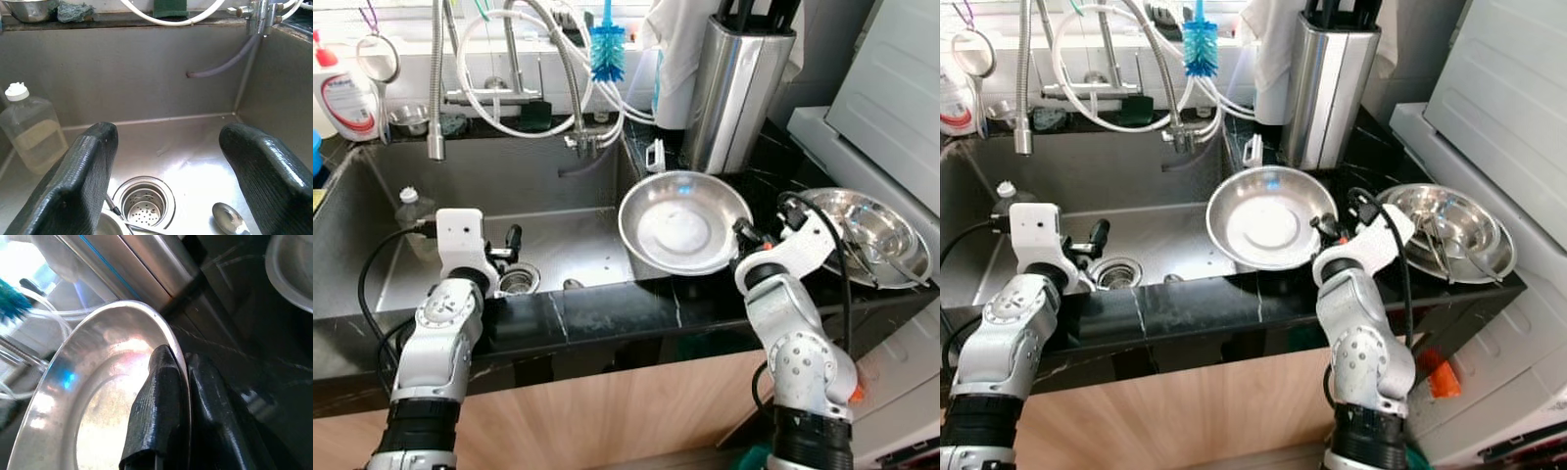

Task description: Kitchen organization

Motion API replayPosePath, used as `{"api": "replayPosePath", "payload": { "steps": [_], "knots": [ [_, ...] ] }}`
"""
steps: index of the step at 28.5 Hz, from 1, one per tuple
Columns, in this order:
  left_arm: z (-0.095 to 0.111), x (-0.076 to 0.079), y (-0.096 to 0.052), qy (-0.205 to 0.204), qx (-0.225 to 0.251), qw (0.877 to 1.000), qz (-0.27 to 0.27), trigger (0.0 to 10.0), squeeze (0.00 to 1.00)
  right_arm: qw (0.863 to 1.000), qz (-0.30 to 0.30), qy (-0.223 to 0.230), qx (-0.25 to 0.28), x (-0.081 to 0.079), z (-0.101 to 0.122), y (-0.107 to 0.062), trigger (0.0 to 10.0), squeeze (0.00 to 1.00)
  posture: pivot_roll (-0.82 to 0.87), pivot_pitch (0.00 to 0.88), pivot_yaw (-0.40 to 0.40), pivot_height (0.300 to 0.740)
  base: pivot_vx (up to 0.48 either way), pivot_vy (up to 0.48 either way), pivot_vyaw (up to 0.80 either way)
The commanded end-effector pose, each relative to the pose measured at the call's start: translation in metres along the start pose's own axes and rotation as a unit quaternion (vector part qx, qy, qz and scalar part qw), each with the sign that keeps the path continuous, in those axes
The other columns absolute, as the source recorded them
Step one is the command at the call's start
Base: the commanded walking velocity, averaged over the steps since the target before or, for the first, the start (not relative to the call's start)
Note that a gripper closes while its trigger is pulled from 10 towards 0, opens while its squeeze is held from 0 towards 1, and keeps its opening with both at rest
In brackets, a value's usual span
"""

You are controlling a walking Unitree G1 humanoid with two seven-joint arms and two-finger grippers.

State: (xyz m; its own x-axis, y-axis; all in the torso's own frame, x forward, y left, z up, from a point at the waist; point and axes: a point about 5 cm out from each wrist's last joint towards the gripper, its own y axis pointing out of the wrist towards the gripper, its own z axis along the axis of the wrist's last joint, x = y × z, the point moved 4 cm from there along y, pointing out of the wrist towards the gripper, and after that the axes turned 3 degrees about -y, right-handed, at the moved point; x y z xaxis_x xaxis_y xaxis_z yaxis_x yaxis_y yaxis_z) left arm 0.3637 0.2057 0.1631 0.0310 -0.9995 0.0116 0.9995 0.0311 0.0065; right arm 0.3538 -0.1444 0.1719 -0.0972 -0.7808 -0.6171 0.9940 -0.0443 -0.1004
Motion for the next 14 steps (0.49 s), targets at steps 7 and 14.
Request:
{"api": "replayPosePath", "payload": {
  "steps": [7,14],
  "knots": [
    [0.025,-0.006,-0.001,0.032,0.059,0.997,0.025,10.0,0.0,0.992,0.088,0.084,0.026,-0.022,-0.003,-0.007,0.0,0.0,0.07,0.0,-0.036,0.74,0.0,0.0,0.0],
    [0.031,-0.01,-0.001,0.019,0.076,0.996,0.036,10.0,0.0,0.982,0.177,0.056,0.018,-0.037,-0.015,-0.017,10.0,0.0,0.07,0.002,-0.036,0.74,0.0,0.0,0.0]
  ]
}}
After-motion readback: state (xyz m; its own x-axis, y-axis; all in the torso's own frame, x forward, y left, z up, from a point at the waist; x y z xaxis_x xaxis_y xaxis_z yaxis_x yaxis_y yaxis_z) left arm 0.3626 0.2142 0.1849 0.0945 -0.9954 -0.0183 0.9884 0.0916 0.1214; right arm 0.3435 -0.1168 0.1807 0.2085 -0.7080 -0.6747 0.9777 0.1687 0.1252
